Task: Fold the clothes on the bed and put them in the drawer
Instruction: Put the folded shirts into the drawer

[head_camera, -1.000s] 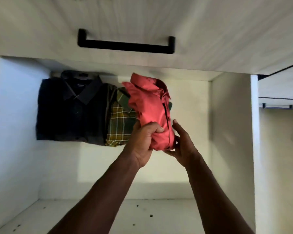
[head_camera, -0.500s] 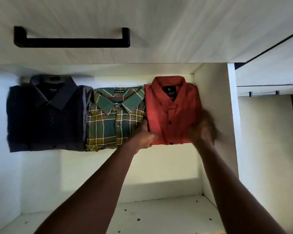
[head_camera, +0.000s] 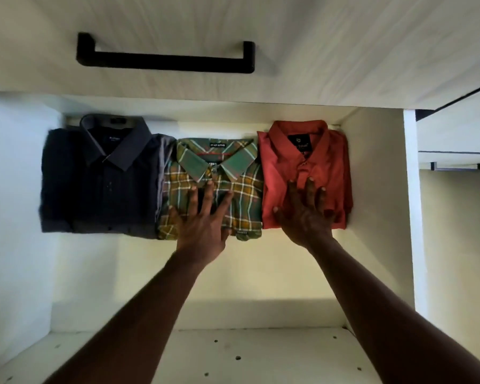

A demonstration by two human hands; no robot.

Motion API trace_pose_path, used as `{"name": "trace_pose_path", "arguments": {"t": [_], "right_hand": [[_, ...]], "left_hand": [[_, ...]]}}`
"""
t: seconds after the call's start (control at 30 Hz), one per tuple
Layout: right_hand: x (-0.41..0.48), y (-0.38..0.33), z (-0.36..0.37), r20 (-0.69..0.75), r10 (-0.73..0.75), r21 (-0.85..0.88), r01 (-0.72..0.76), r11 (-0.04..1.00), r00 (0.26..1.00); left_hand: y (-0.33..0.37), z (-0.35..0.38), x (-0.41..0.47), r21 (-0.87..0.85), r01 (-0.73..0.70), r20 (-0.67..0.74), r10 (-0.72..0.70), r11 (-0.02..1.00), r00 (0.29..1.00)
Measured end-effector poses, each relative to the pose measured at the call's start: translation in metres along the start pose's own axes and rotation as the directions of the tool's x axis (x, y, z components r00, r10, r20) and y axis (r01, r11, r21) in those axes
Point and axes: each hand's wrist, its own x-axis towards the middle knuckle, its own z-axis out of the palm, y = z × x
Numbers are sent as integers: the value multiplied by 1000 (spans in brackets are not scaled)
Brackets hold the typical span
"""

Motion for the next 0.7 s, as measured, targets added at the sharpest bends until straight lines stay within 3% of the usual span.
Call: {"name": "trace_pose_path", "arguments": {"t": [0.17, 0.27, 0.37, 0.5, 0.6, 0.7], "right_hand": [[5, -5, -11, 30, 17, 53, -18, 998, 999], [-19, -18, -24, -17, -15, 204, 18, 979, 1000], [-85, -40, -39, 62, -179, 397, 140, 907, 982], [-201, -53, -24, 260, -474, 528, 288, 799, 841], [-264, -53, 15, 355, -479, 333, 370, 867, 803], [-295, -47, 57, 158, -579, -26, 589, 807, 800]], "left_hand": [[-8, -12, 8, -27, -44, -1, 44, 999, 999], [-9, -30, -24, -231, 12, 4, -12, 973, 1000], [-8, -55, -91, -399, -38, 76, 74, 916, 994], [-25, -63, -196, -447, -127, 182, 229, 886, 956], [-48, -33, -251, -269, -299, 80, 330, 916, 941], [-83, 11, -285, -70, -366, -23, 366, 928, 931]]}}
